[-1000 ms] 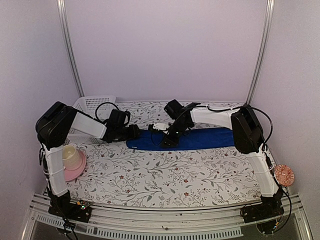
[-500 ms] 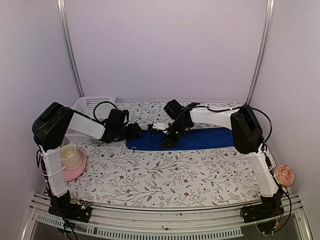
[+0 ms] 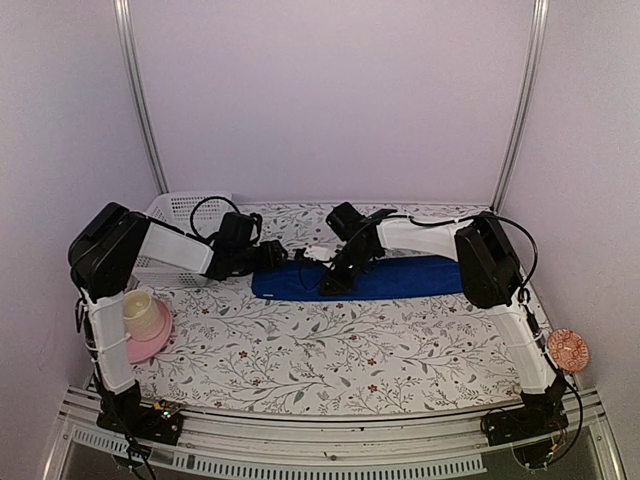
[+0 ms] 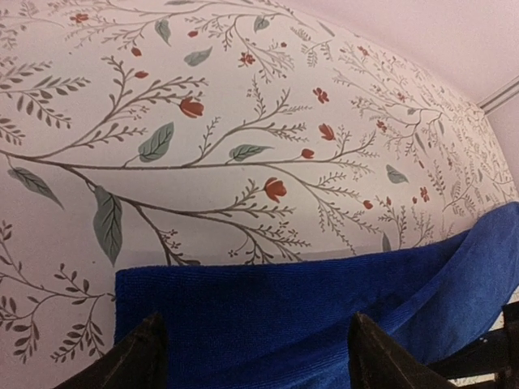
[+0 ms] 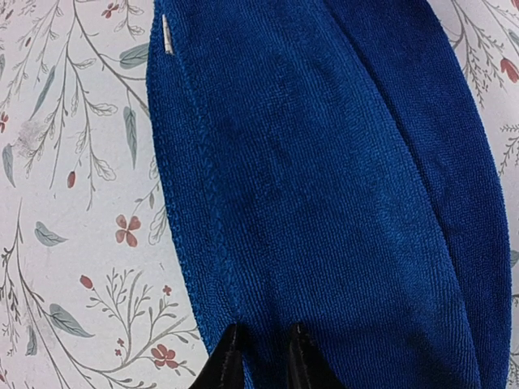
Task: Roll the towels
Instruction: Smooth out the towel at the center of the board.
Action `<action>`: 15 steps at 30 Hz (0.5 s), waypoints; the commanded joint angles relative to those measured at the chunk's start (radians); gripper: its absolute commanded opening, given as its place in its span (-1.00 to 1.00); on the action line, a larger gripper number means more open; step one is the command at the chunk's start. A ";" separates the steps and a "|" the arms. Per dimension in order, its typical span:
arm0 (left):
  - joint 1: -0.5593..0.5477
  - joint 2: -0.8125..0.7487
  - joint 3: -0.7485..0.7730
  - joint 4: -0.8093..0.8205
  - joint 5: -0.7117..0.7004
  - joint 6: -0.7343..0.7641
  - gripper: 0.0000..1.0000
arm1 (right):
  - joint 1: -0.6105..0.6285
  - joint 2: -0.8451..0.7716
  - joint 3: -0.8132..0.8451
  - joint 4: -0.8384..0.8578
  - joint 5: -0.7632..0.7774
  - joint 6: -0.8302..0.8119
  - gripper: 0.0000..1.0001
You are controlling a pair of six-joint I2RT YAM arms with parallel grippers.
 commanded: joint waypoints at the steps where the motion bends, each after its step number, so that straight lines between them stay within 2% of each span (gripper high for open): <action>1: -0.007 0.069 0.032 0.001 0.005 0.019 0.53 | 0.002 0.023 0.021 0.013 -0.024 0.014 -0.73; 4: -0.008 0.095 0.038 -0.002 -0.009 0.020 0.52 | 0.001 0.023 0.018 0.006 -0.034 0.008 -0.90; 15: 0.005 0.109 0.050 -0.036 -0.043 0.018 0.52 | 0.002 -0.018 0.001 -0.056 -0.118 -0.076 -0.95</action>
